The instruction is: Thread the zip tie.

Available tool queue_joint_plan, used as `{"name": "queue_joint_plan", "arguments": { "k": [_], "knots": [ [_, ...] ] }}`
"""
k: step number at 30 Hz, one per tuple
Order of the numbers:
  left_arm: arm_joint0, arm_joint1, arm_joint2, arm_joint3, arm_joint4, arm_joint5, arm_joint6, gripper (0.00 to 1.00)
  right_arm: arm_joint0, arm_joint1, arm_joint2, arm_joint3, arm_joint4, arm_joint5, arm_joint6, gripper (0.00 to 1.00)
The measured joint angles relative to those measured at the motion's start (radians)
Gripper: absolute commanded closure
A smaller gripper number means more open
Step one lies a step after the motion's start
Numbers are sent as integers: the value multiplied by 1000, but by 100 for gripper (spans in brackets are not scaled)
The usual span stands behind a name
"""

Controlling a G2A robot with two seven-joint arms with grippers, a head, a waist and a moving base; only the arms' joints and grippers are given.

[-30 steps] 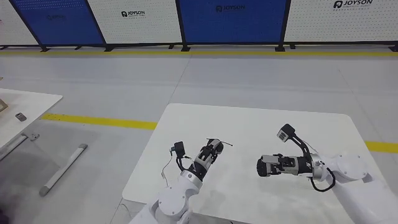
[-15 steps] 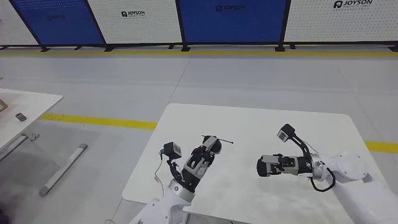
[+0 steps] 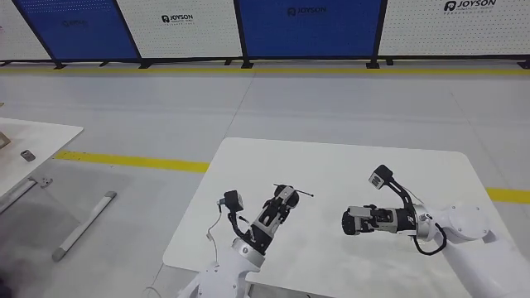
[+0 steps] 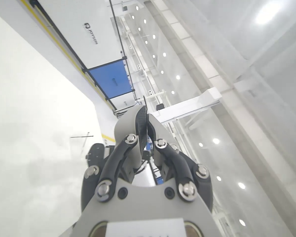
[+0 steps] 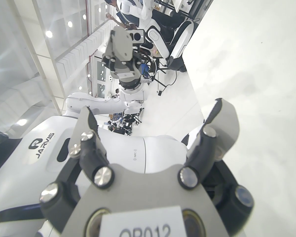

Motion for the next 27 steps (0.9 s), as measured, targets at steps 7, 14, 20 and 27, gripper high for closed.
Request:
{"name": "queue_joint_plan", "arguments": {
  "k": [7, 14, 20, 27],
  "knots": [
    [-47, -1, 10, 136, 83, 65, -24, 100, 0, 0, 0, 0, 0, 0, 0, 0],
    [-41, -3, 6, 132, 52, 50, -14, 100, 0, 0, 0, 0, 0, 0, 0, 0],
    [-52, -7, 9, 139, 47, 47, 12, 100, 0, 0, 0, 0, 0, 0, 0, 0],
    [-23, -14, -5, 43, -75, -137, 25, 100, 0, 0, 0, 0, 0, 0, 0, 0]
  ]
}}
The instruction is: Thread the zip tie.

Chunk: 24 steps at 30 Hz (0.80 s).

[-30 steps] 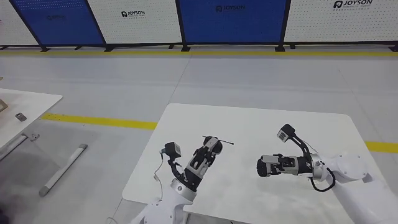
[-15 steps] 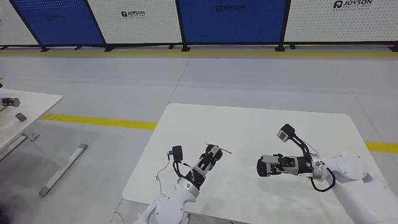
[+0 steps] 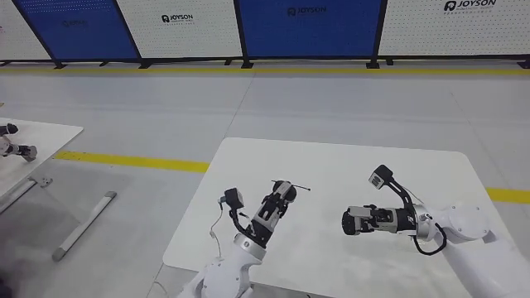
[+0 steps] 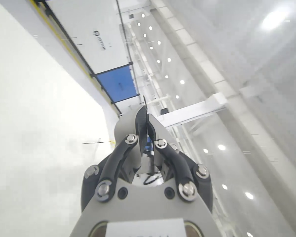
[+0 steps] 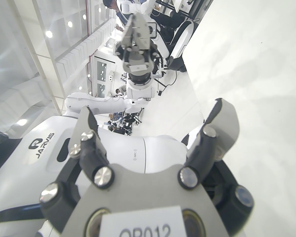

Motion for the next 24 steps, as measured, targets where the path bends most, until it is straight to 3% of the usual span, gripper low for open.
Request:
{"name": "queue_joint_plan", "arguments": {
  "k": [2, 4, 15, 19, 24],
  "knots": [
    [19, 0, -9, -35, -20, -49, -1, 100, 0, 0, 0, 0, 0, 0, 0, 0],
    [29, 0, -13, -57, -22, -68, 0, 100, 0, 0, 0, 0, 0, 0, 0, 0],
    [31, 0, -14, -62, -19, -65, -1, 100, 0, 0, 0, 0, 0, 0, 0, 0],
    [15, -2, -2, -26, 21, -21, -8, 100, 0, 0, 0, 0, 0, 0, 0, 0],
    [-20, -5, 29, 60, 84, 35, -35, 100, 0, 0, 0, 0, 0, 0, 0, 0]
  ]
}}
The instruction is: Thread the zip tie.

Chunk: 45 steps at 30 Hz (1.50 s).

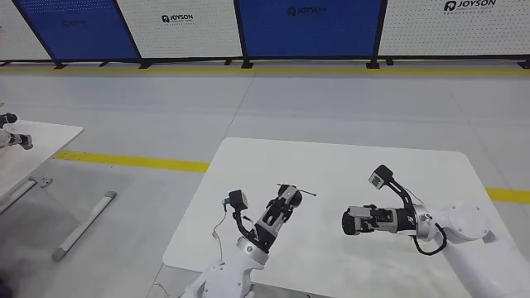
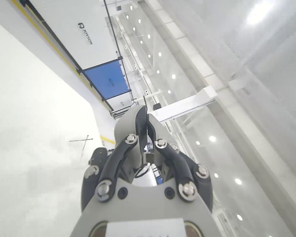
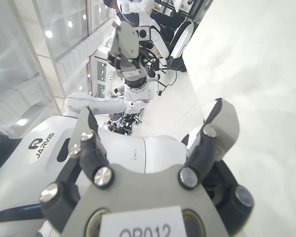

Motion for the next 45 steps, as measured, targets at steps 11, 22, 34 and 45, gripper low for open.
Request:
{"name": "queue_joint_plan", "arguments": {
  "k": [11, 22, 34, 45],
  "knots": [
    [-32, -4, 58, 116, 126, 82, -41, 100, 0, 0, 0, 0, 0, 0, 0, 0],
    [-33, -4, 57, 116, 121, 81, -41, 100, 0, 0, 0, 0, 0, 0, 0, 0],
    [-13, -17, 98, 138, 221, 21, 115, 100, 0, 0, 0, 0, 0, 0, 0, 0],
    [-13, -18, 98, 138, 218, 21, 115, 100, 0, 0, 0, 0, 0, 0, 0, 0]
  ]
}}
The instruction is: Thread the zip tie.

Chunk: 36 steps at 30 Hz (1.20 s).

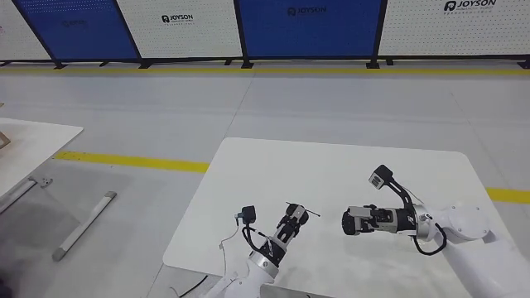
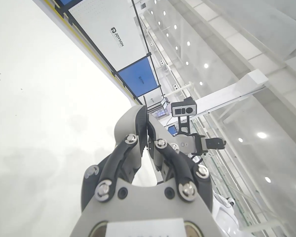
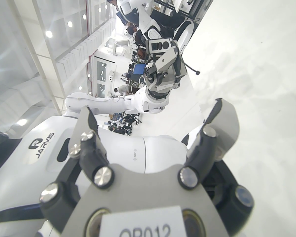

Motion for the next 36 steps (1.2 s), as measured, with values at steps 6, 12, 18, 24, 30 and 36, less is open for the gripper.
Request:
{"name": "queue_joint_plan", "arguments": {
  "k": [6, 12, 18, 24, 30, 36],
  "knots": [
    [-18, -7, 12, 5, -50, 11, -8, 100, 0, 0, 0, 0, 0, 0, 0, 0],
    [-20, -9, 15, 7, -54, 13, -7, 100, 0, 0, 0, 0, 0, 0, 0, 0],
    [-20, -9, 15, 6, -54, 13, -7, 100, 0, 0, 0, 0, 0, 0, 0, 0],
    [-20, -9, 15, 6, -54, 13, -7, 100, 2, 2, -1, -21, -25, 5, 10, 0],
    [-20, -9, 15, 6, -54, 13, -7, 100, 35, 26, 43, -65, -156, 67, 93, 0],
    [-20, -9, 15, 6, -54, 13, -7, 100, 72, 71, 75, -105, -349, 140, 93, 0]
  ]
}}
